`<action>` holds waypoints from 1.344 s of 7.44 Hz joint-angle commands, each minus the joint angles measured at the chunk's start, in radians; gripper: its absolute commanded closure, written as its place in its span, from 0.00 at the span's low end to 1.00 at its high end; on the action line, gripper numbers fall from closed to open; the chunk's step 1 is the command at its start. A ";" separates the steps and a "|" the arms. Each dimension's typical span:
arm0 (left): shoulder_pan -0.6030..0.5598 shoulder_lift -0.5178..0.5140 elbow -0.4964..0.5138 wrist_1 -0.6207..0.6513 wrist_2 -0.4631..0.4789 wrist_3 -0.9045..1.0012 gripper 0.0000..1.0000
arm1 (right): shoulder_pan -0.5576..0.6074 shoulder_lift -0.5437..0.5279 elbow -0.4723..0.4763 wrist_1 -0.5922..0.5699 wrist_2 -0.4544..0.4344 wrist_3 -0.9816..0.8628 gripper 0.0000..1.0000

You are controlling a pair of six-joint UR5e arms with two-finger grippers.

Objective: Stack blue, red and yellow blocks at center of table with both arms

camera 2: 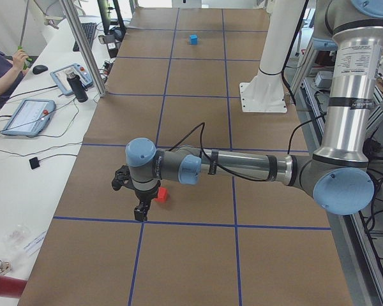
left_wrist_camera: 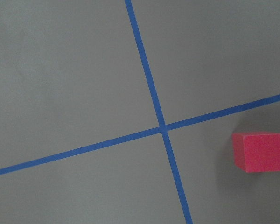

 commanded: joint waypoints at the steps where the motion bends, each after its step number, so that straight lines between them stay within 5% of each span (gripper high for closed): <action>1: -0.001 0.003 -0.005 0.001 0.000 0.001 0.00 | 0.000 -0.001 -0.022 0.007 0.007 -0.012 0.01; 6: 0.001 0.002 -0.008 0.003 -0.002 0.001 0.00 | -0.023 0.012 0.090 0.010 0.035 -0.007 0.01; 8: 0.001 0.002 -0.021 0.003 -0.002 0.001 0.00 | -0.044 -0.003 0.070 0.088 0.230 0.034 0.01; 10: 0.001 0.002 -0.030 0.003 -0.002 0.001 0.00 | -0.141 0.027 0.084 0.085 0.231 0.057 0.01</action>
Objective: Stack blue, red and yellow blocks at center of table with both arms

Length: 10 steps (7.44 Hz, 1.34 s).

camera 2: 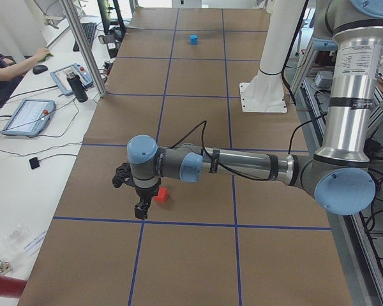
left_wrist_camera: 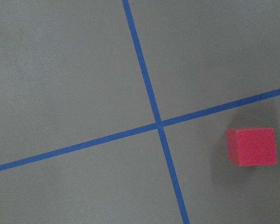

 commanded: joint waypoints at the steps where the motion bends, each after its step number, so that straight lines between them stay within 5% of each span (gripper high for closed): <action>1: 0.000 0.005 -0.008 0.000 0.000 0.000 0.00 | -0.071 0.022 0.023 0.005 0.018 0.016 0.01; 3: 0.000 0.005 -0.008 -0.002 0.000 0.002 0.00 | -0.111 0.002 0.021 0.029 -0.029 0.148 0.01; 5: 0.000 0.005 -0.008 -0.003 0.000 0.002 0.00 | -0.215 -0.016 0.024 0.175 -0.191 0.212 0.01; 10: 0.002 0.005 -0.003 -0.008 0.000 0.002 0.00 | -0.413 -0.044 0.044 0.178 -0.236 0.336 0.01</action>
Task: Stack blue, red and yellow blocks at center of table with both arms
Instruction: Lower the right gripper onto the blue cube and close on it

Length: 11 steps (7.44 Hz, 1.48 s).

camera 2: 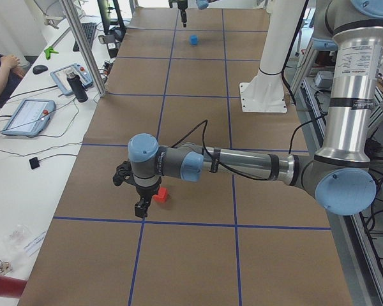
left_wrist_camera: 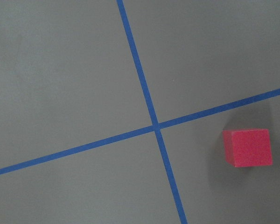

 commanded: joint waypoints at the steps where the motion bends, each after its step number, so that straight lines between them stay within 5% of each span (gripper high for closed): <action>1: 0.000 0.000 0.004 -0.002 0.002 0.000 0.00 | -0.062 -0.014 -0.003 0.001 -0.018 0.008 0.01; 10: 0.002 0.002 0.009 -0.005 0.002 0.000 0.00 | -0.131 -0.038 -0.059 0.005 -0.039 -0.064 0.01; 11: 0.002 0.000 0.009 -0.005 0.002 0.000 0.00 | -0.135 -0.036 -0.070 0.005 -0.041 -0.062 0.08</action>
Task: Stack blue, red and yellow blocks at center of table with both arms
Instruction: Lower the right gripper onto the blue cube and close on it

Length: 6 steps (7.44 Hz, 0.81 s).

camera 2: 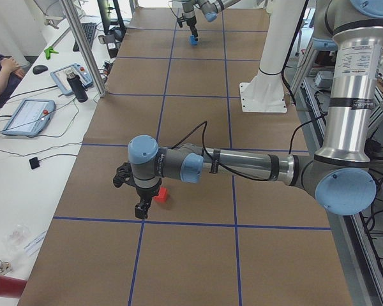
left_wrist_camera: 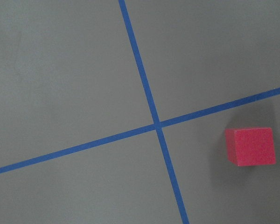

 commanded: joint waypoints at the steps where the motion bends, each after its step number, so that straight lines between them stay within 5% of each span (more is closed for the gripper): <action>1: 0.000 0.001 0.002 0.000 0.000 0.000 0.00 | -0.011 0.006 -0.020 0.002 0.000 0.003 0.47; 2: 0.000 0.001 0.002 -0.002 0.000 0.000 0.00 | -0.011 0.006 -0.021 0.025 -0.001 -0.003 0.85; 3: 0.000 -0.001 0.003 0.000 0.000 0.002 0.00 | -0.011 0.007 -0.024 0.073 0.003 -0.003 1.00; 6: 0.000 -0.001 0.002 0.000 0.000 0.000 0.00 | 0.030 0.087 0.003 0.051 0.069 0.011 1.00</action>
